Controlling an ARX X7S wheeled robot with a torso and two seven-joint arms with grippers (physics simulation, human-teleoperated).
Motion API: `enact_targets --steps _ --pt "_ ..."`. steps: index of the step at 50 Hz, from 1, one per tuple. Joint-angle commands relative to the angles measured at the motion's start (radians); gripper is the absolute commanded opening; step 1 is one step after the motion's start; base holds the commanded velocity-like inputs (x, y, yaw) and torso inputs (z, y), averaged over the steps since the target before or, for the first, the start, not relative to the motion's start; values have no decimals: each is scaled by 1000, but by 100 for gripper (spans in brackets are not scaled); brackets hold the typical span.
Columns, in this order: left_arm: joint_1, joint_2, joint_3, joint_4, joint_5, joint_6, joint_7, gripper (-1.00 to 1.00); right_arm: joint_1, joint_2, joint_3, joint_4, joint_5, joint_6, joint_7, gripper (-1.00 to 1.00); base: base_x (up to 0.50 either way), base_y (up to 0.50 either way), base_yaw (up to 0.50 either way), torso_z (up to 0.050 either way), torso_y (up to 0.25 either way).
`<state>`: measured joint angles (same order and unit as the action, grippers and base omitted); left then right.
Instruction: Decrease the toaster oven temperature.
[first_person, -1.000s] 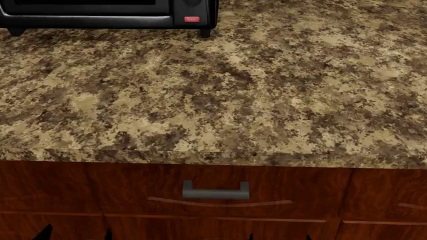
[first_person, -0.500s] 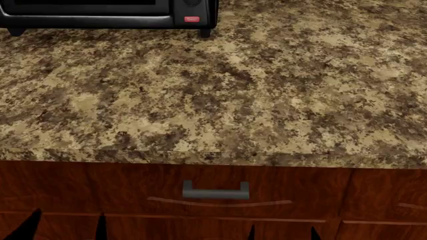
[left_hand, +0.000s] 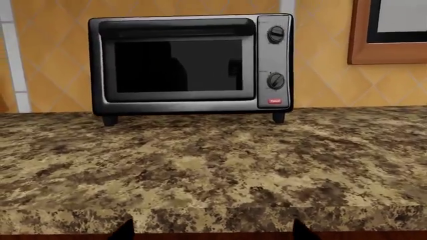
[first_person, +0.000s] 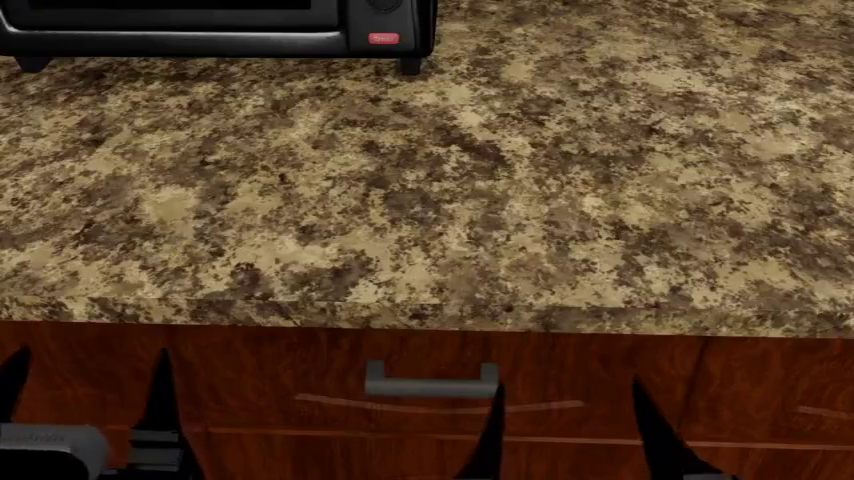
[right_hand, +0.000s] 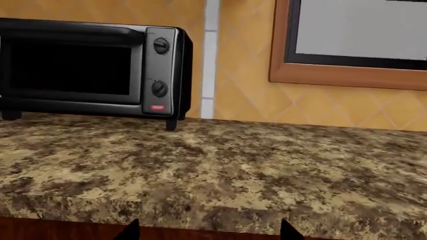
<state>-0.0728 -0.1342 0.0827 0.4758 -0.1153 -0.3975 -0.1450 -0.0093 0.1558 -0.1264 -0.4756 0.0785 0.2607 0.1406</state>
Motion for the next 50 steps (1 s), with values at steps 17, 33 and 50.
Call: enact_targets --steps 17,33,50 --pt "-236 -101 -16 313 -191 -445 70 100 287 69 10 -248 62 460 -12 100 0 0 0 0 0" --pt "-112 -182 -37 474 -431 -571 262 100 529 60 1 -151 86 576 -18 100 0 0 0 0 0" --pt "-81 -220 -36 436 -467 -456 372 100 661 48 0 -49 94 562 -19 100 0 0 0 0 0"
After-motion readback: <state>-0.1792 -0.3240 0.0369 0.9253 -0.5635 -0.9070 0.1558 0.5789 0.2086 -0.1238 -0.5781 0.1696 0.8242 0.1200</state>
